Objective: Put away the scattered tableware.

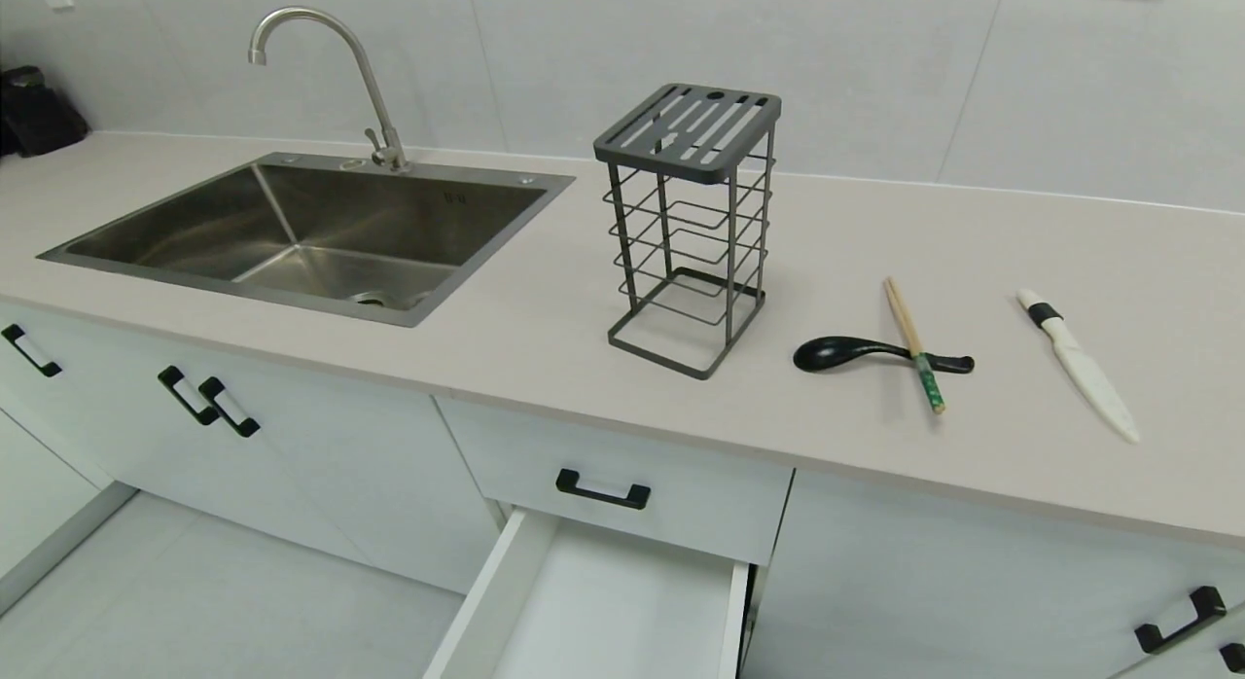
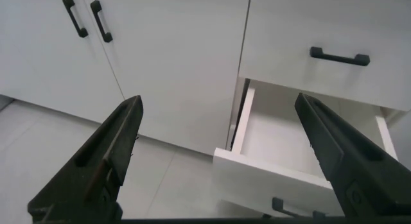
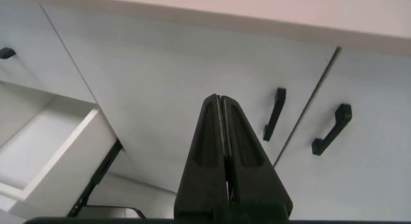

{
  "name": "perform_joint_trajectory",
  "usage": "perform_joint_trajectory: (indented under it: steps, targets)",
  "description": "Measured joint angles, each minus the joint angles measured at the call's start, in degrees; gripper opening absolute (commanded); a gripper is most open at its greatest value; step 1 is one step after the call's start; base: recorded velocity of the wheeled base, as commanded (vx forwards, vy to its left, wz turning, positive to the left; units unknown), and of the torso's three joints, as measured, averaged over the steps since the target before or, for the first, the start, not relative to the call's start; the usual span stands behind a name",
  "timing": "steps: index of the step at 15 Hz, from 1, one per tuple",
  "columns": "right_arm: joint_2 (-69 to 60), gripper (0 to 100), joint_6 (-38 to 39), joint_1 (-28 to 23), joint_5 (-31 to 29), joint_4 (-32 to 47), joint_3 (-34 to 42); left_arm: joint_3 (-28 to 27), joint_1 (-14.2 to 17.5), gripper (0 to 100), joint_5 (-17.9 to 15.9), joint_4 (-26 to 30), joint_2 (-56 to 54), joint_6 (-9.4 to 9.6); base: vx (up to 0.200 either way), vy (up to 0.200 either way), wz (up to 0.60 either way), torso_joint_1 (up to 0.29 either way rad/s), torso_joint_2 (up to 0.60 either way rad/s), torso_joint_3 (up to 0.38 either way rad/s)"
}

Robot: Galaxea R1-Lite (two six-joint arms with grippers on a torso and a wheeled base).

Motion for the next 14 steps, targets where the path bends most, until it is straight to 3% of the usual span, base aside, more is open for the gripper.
perform_joint_trajectory:
  steps: [14]
  targets:
    - [0.0,0,0.3,0.0,-0.1,0.0,0.0,0.0,0.0,100,0.6,0.0,0.0,0.57,0.0,0.0,0.0,0.293,-0.55,-0.267]
